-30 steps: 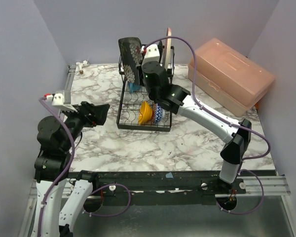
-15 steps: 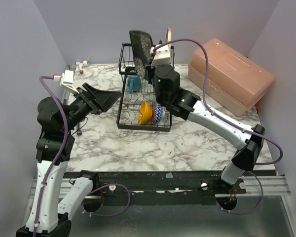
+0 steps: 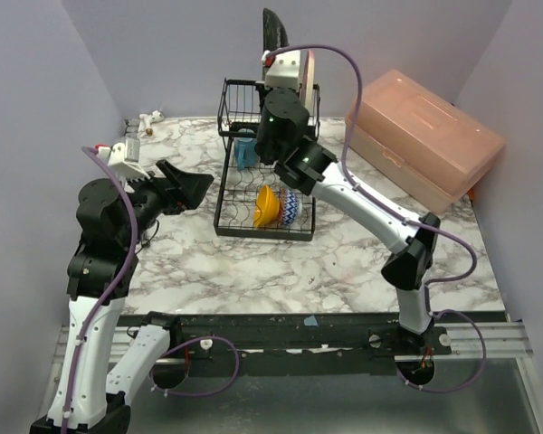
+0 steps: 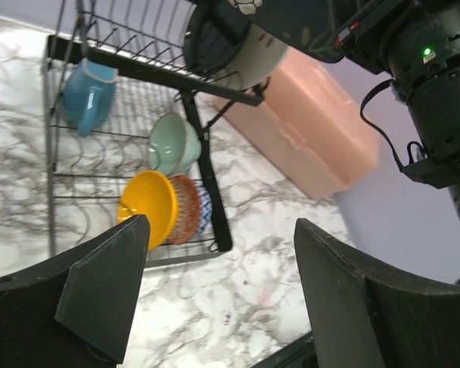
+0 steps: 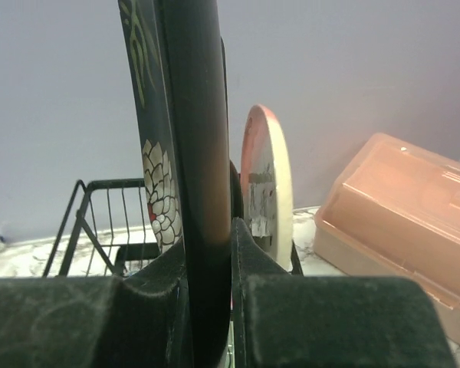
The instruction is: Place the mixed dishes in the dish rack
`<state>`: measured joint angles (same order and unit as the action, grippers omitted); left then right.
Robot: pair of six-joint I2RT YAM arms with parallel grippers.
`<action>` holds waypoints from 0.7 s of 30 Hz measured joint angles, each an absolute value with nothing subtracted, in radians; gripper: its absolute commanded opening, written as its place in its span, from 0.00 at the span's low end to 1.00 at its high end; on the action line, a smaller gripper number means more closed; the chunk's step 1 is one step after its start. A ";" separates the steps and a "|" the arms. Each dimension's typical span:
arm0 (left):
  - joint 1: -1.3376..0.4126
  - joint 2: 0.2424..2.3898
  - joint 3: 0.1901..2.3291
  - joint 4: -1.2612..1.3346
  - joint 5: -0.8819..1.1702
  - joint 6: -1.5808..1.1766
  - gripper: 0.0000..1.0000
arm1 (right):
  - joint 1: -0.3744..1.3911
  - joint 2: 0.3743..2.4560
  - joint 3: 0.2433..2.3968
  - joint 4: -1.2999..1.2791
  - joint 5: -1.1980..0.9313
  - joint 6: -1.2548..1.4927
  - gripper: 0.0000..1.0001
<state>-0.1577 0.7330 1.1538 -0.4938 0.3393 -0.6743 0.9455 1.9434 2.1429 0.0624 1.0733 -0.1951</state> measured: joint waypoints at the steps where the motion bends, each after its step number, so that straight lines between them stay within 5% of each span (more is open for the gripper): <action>1: -0.157 0.739 1.150 -0.502 0.327 -0.653 0.78 | 0.945 1.974 2.164 0.064 1.080 -0.213 0.00; 21: -0.098 1.285 1.065 -0.502 0.351 -0.516 0.83 | 0.946 2.213 2.283 0.134 1.121 -0.420 0.00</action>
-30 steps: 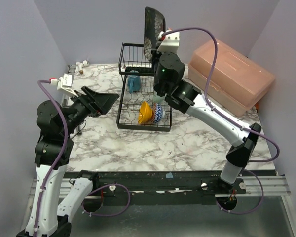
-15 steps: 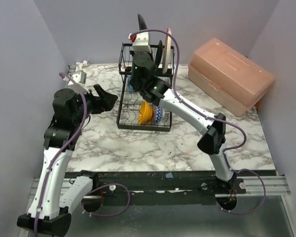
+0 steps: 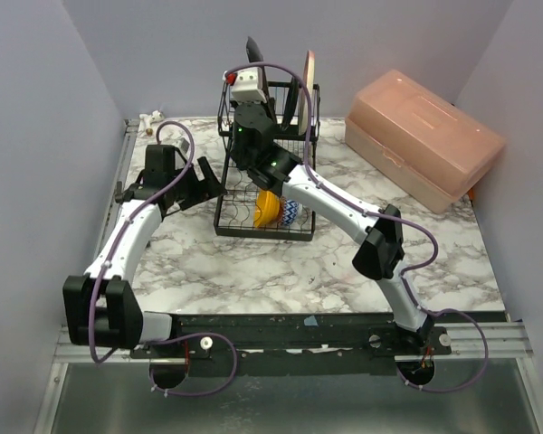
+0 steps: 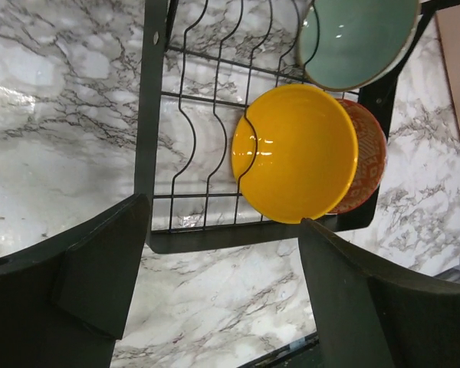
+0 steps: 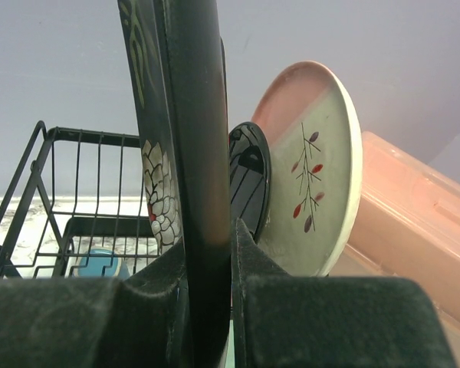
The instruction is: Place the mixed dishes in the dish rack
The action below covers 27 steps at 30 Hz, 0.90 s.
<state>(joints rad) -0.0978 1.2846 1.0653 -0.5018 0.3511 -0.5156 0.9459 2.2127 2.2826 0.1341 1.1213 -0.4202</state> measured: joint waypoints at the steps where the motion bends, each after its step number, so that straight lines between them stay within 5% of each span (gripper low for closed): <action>1: -0.091 1.315 1.065 -0.497 0.364 -0.525 0.84 | 0.946 2.213 2.283 0.134 1.121 -0.420 0.00; 27: -0.120 1.544 0.955 -0.352 0.455 -0.660 0.85 | 0.908 2.198 2.258 0.125 1.108 -0.357 0.00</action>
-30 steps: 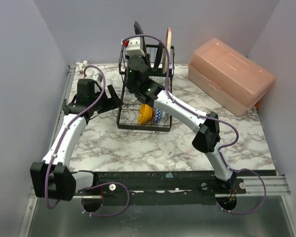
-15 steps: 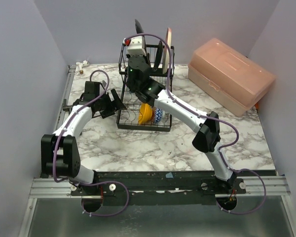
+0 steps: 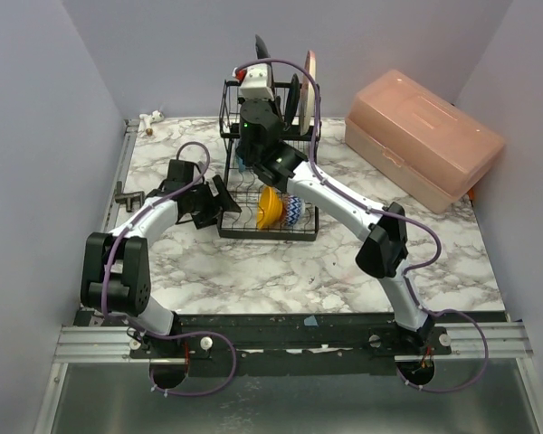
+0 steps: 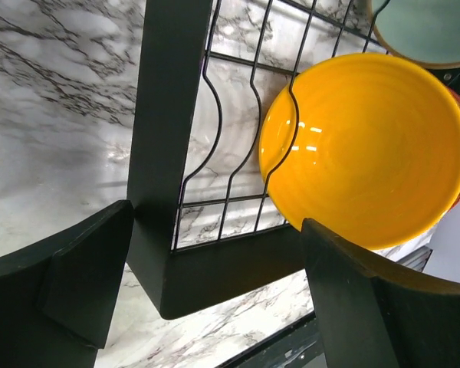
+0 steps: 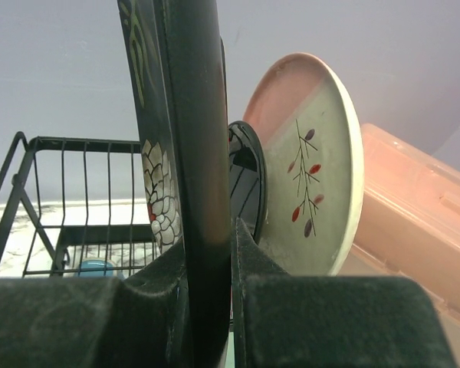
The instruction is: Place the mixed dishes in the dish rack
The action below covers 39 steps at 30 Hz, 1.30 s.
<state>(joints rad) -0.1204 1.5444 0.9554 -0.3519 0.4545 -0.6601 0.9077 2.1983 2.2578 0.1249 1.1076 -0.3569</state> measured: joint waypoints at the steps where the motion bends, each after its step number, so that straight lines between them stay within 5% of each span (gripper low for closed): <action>1: -0.128 1.543 0.947 -0.345 0.455 -0.665 0.85 | 0.907 2.195 2.252 0.125 1.109 -0.358 0.00; 18: -0.229 1.408 0.813 -0.293 0.490 -0.782 0.88 | 0.888 2.158 2.195 0.118 1.132 -0.393 0.00; 30: -0.223 1.190 1.125 -0.498 0.216 -0.569 0.88 | 0.857 2.156 2.197 -0.036 1.090 -0.273 0.00; 39: -0.222 1.111 1.100 -0.495 0.167 -0.382 0.88 | 0.842 2.158 2.219 -0.076 1.082 -0.234 0.00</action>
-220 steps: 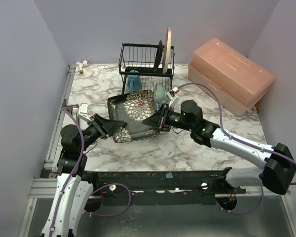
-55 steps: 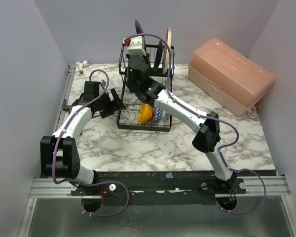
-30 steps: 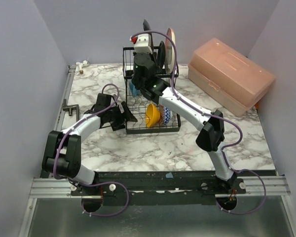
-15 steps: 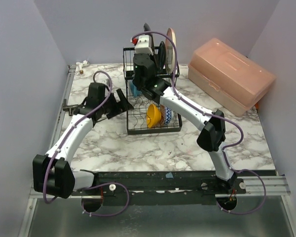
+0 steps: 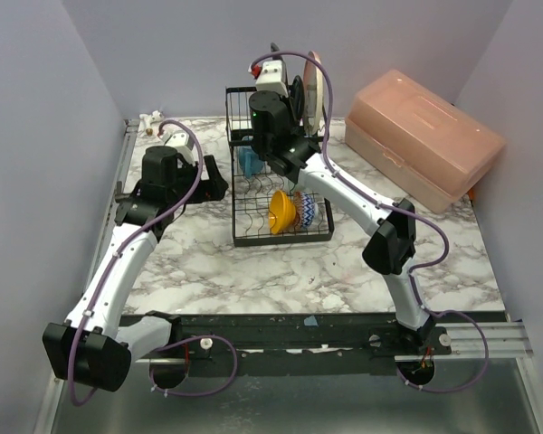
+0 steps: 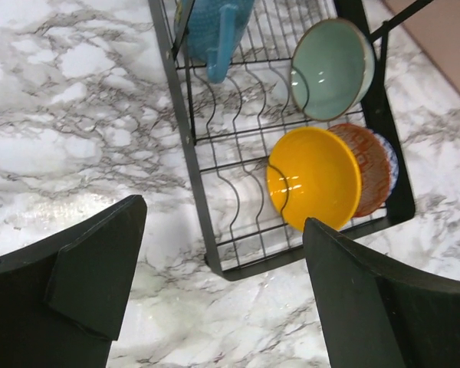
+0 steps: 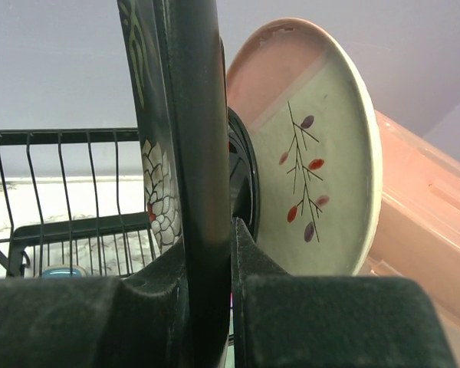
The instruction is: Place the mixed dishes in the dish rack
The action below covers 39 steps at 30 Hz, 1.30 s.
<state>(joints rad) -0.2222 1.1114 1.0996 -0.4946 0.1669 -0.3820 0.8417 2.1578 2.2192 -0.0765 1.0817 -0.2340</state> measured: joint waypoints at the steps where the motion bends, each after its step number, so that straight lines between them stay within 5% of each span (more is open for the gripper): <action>1: -0.223 1.110 1.089 -0.492 0.164 -0.370 0.88 | 0.842 2.158 2.223 -0.082 1.081 -0.229 0.00; 16: -0.223 1.101 1.024 -0.493 0.152 -0.296 0.87 | 0.842 2.203 2.256 -0.144 1.059 -0.162 0.02; 39: -0.223 1.101 1.024 -0.492 0.150 -0.287 0.87 | 0.842 2.201 2.288 -0.186 1.034 -0.044 0.48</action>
<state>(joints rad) -0.2230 1.1011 1.0241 -0.4919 0.1497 -0.2874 0.8421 2.2005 2.2883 -0.1856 1.0344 -0.0437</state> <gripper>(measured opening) 0.870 0.460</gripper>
